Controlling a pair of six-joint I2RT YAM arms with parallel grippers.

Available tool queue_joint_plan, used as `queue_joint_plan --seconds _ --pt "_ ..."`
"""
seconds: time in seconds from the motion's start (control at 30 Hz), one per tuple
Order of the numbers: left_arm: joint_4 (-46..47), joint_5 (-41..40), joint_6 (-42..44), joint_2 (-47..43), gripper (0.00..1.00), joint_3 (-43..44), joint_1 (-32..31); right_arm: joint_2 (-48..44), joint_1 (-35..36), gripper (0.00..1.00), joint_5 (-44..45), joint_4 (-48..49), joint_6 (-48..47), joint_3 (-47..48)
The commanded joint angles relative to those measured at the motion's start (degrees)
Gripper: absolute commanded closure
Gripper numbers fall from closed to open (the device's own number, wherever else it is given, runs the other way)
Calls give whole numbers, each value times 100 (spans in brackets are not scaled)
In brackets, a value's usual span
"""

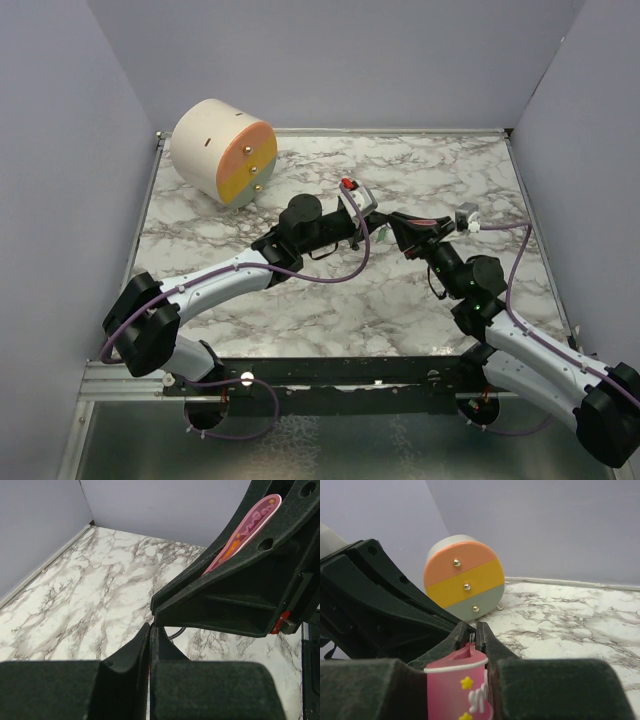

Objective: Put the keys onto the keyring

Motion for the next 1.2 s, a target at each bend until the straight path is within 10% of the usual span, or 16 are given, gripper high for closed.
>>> queue_joint_plan --seconds 0.0,0.8,1.17 --pt "-92 -85 102 -195 100 221 21 15 30 87 22 -161 -38 131" --pt "-377 -244 80 -217 100 410 24 -23 35 99 694 -274 197 10" --pt "-243 -751 67 -484 72 239 23 85 35 99 964 1008 440 -445"
